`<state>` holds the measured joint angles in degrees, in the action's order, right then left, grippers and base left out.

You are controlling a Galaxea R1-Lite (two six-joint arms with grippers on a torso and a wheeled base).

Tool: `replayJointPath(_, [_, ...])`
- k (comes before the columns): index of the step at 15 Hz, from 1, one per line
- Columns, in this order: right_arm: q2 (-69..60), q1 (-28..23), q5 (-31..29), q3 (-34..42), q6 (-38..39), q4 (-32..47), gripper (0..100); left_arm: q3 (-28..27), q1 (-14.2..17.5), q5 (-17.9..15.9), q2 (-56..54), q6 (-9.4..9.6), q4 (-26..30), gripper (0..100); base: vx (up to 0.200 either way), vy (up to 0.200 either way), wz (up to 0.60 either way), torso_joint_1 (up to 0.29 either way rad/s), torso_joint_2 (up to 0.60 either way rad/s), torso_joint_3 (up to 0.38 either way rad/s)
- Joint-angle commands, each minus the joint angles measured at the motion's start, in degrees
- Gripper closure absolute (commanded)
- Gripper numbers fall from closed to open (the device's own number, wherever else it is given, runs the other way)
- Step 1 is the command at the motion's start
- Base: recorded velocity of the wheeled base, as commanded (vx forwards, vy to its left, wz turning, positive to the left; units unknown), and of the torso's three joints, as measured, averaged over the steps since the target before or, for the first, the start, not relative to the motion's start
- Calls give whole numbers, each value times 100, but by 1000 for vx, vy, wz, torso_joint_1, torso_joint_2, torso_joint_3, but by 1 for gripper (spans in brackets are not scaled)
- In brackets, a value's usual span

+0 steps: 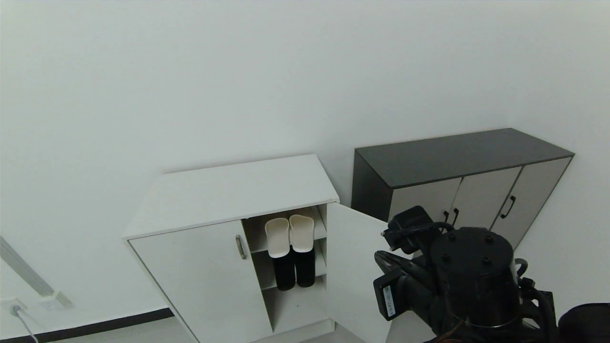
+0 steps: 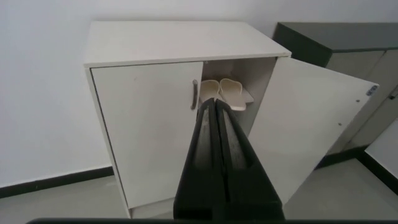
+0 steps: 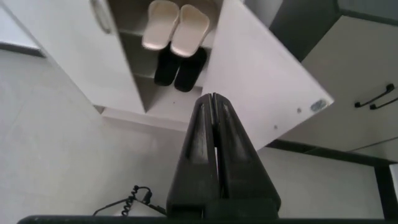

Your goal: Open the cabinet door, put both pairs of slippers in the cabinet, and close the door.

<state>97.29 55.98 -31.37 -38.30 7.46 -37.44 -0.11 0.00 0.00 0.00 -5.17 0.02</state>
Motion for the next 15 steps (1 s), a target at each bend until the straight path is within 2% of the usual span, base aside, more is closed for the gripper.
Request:
replayJointPath(1, [9, -26, -1, -2, 1, 0, 100, 2, 0, 0, 0, -2, -2, 100, 0, 0, 0, 0, 0, 0])
replayJointPath(5, [0, -140, -1, -11, -52, -9, 100, 2, 0, 0, 0, -2, -2, 100, 0, 0, 0, 0, 0, 0])
replayJointPath(8, [0, -439, 131, -28, -166, 0, 100, 2, 0, 0, 0, -2, -2, 100, 0, 0, 0, 0, 0, 0])
replayJointPath(9, [79, -957, 342, -221, -280, -9, 100, 2, 0, 0, 0, 7, -2, 100, 0, 0, 0, 0, 0, 0])
replayJointPath(11, [132, -1590, 1001, -608, -298, 0, 100, 2, 0, 0, 0, 7, -2, 100, 0, 0, 0, 0, 0, 0])
replayJointPath(13, [484, -2214, 1098, -1012, -289, 0, 100, 2, 0, 0, 9, 7, -2, 100, 0, 0, 0, 0, 0, 0])
replayJointPath(14, [554, -2346, 1115, -1083, -280, 0, 100, 2, 0, 0, 0, 7, -2, 100, 0, 0, 0, 0, 0, 0])
replayJointPath(15, [853, -2785, 1256, -1241, -263, -9, 100, 2, 0, 0, 9, 7, -2, 100, 0, 0, 0, 0, 0, 0])
